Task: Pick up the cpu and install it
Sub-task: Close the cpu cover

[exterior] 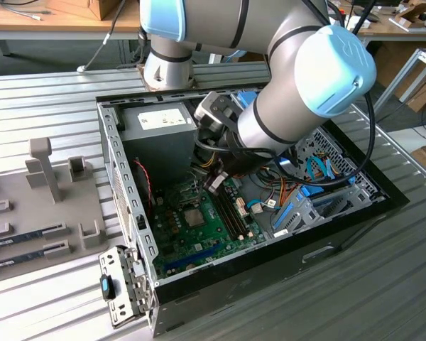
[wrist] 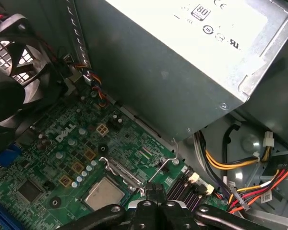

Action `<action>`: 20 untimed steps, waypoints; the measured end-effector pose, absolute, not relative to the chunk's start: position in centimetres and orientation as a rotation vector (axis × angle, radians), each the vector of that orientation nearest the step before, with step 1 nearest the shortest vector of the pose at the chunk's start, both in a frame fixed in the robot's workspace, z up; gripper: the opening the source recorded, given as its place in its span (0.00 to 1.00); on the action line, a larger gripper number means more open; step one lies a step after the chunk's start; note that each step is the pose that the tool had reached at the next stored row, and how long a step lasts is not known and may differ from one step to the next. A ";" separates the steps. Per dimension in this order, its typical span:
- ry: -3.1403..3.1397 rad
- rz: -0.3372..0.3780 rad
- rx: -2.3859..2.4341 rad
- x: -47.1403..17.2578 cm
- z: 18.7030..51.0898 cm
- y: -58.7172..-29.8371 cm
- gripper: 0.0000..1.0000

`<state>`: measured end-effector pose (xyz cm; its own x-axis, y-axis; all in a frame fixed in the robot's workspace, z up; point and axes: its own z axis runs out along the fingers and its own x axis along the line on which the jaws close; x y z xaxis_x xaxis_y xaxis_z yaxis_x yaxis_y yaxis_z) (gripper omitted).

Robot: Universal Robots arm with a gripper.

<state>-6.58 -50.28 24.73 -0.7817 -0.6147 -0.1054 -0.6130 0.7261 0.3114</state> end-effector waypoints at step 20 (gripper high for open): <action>-2.908 -0.530 1.033 -4.7 24.5 -50.9 0.11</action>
<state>-4.69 -50.90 24.46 -0.7824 -0.6143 -0.1021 -0.6109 0.7253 0.3175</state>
